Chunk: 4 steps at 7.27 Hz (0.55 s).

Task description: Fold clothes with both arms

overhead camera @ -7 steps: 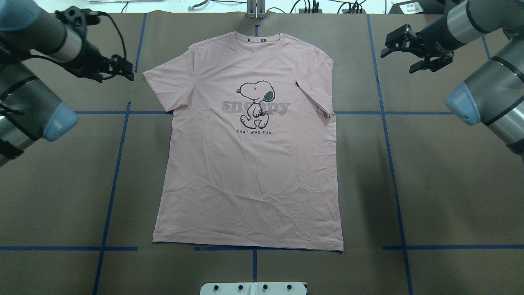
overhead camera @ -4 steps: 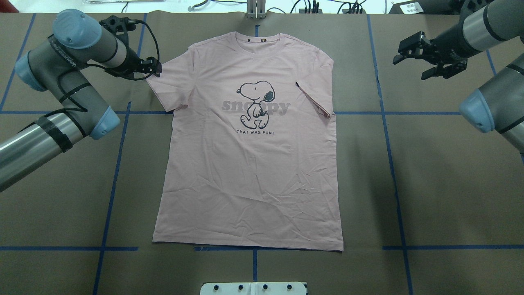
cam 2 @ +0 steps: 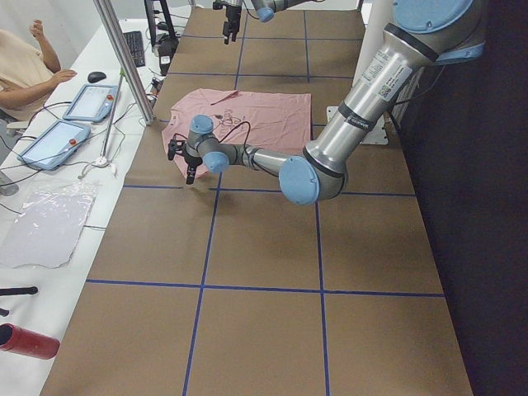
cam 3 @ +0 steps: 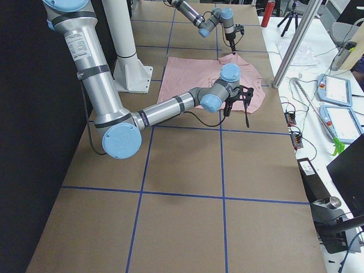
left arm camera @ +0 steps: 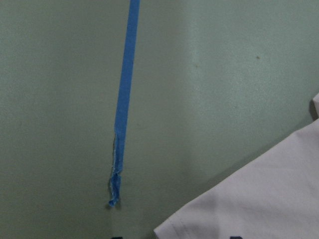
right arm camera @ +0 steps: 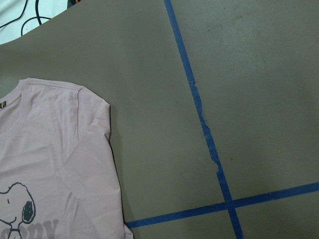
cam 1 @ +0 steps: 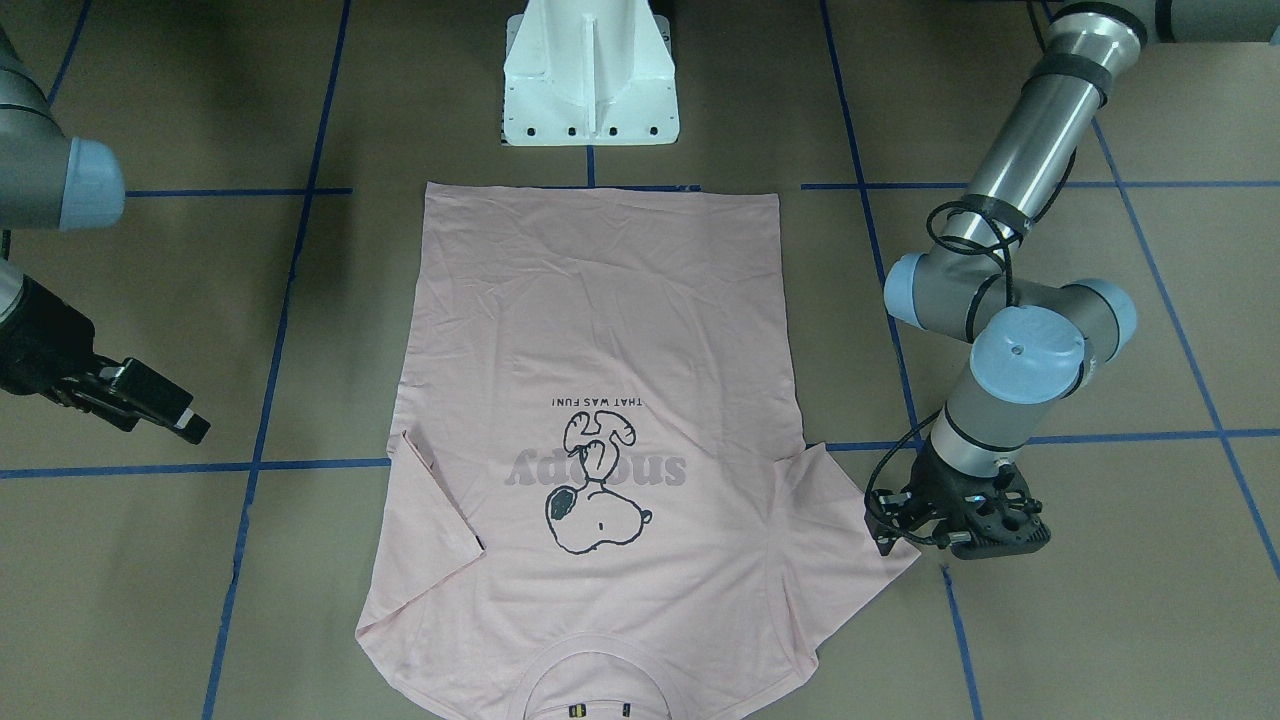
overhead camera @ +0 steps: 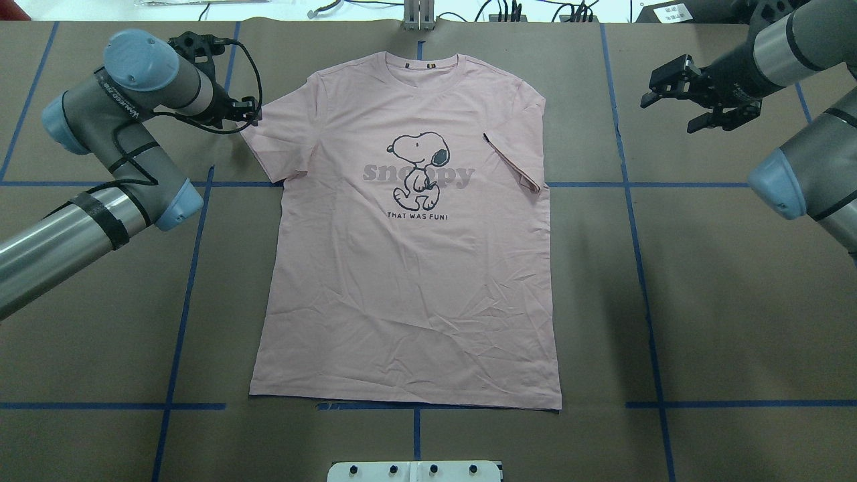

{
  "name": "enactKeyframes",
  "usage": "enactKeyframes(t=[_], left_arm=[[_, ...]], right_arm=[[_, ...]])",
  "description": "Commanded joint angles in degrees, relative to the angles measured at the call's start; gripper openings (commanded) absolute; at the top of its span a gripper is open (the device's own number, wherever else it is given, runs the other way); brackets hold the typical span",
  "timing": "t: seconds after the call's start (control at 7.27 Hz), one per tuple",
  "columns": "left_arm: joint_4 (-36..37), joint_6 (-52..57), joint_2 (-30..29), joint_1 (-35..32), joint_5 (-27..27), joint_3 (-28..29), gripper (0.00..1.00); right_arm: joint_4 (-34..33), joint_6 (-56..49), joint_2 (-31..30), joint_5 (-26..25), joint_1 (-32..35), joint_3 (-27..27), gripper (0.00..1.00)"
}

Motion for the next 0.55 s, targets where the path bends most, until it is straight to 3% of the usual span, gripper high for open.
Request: enactKeyframes(t=[0.0, 0.14, 0.28, 0.41], left_arm=[[-1.73, 0.00, -0.14, 0.10, 0.13, 1.40, 0.48], [-2.52, 0.00, -0.14, 0.01, 0.13, 1.85, 0.29], [-2.53, 0.09, -0.23, 0.01, 0.13, 1.86, 0.00], [-2.70, 0.44, -0.49, -0.07, 0.04, 1.16, 0.00]], right_arm=[[0.01, 0.00, 0.08, -0.10, -0.03, 0.06, 1.00], [0.01, 0.00, 0.16, -0.10, -0.03, 0.06, 1.00], [0.01, 0.00, 0.17, -0.10, -0.03, 0.06, 1.00], [0.01, 0.00, 0.25, -0.10, -0.12, 0.06, 1.00]])
